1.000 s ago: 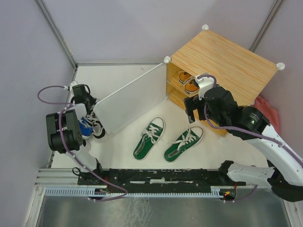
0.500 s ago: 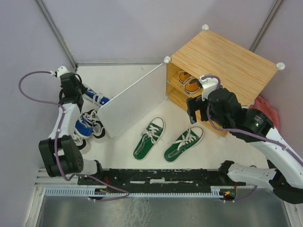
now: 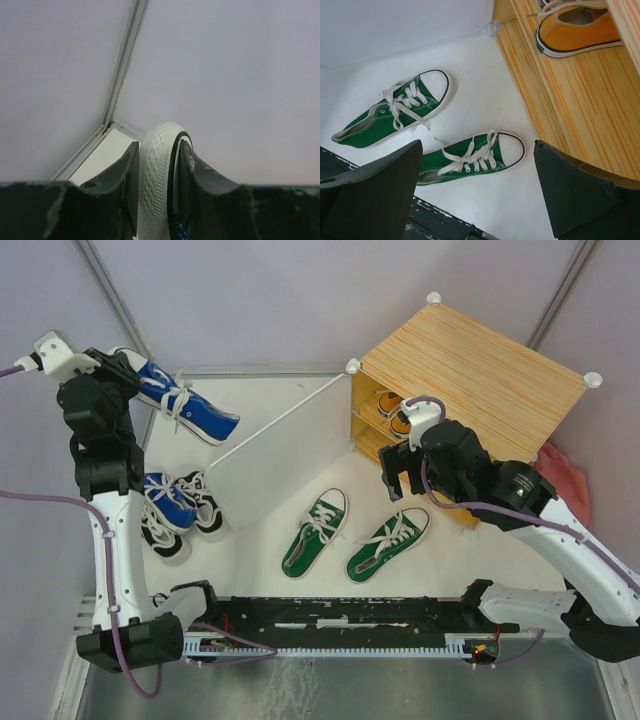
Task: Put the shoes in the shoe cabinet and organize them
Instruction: Pick up the shoe from the center of the board, then place the shoe at the center of the board, then pick up the shoe from the center of the board, then place the shoe at the center of the board, then pick up the shoe from the center of the board.
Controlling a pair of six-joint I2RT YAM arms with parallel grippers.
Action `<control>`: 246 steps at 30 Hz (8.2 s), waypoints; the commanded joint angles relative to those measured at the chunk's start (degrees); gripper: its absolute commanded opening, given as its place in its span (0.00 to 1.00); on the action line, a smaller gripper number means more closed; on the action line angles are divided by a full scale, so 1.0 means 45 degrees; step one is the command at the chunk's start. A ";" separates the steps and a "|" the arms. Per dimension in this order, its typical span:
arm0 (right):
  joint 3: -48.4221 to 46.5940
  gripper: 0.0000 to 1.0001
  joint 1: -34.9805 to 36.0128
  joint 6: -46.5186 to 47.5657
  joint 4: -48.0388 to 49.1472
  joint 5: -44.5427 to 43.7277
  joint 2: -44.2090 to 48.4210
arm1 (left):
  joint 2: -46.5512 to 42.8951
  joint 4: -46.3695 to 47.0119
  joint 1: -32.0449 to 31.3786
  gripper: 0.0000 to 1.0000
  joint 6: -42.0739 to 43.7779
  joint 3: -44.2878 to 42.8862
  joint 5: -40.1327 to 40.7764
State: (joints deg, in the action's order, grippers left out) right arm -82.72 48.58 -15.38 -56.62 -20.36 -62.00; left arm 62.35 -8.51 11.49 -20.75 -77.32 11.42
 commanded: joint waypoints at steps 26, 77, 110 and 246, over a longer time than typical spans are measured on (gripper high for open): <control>-0.3136 1.00 -0.0170 0.1185 -0.0103 -0.4070 0.0894 | -0.1549 0.2791 -0.9139 0.03 -0.3163 0.0600 -0.8762; -0.1070 1.00 -0.0170 0.0713 -0.0170 -0.2728 0.1805 | -0.1533 -0.1032 -0.1339 0.99 -0.0685 0.4854 0.6794; -0.0994 0.98 -0.0170 -0.0648 -0.1020 -0.1873 0.1599 | 0.4077 0.1996 0.3035 0.99 -0.3498 0.7768 0.1361; 0.1507 1.00 -0.0672 0.0506 0.1483 -0.1099 0.2656 | 0.0236 -0.3514 0.0007 0.03 0.0198 0.8203 -0.1539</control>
State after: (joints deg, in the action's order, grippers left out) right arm -75.57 45.84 -14.09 -52.42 -25.52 -50.63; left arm 66.78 -25.85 12.14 -20.05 -35.83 3.03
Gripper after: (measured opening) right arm 0.997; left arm 0.073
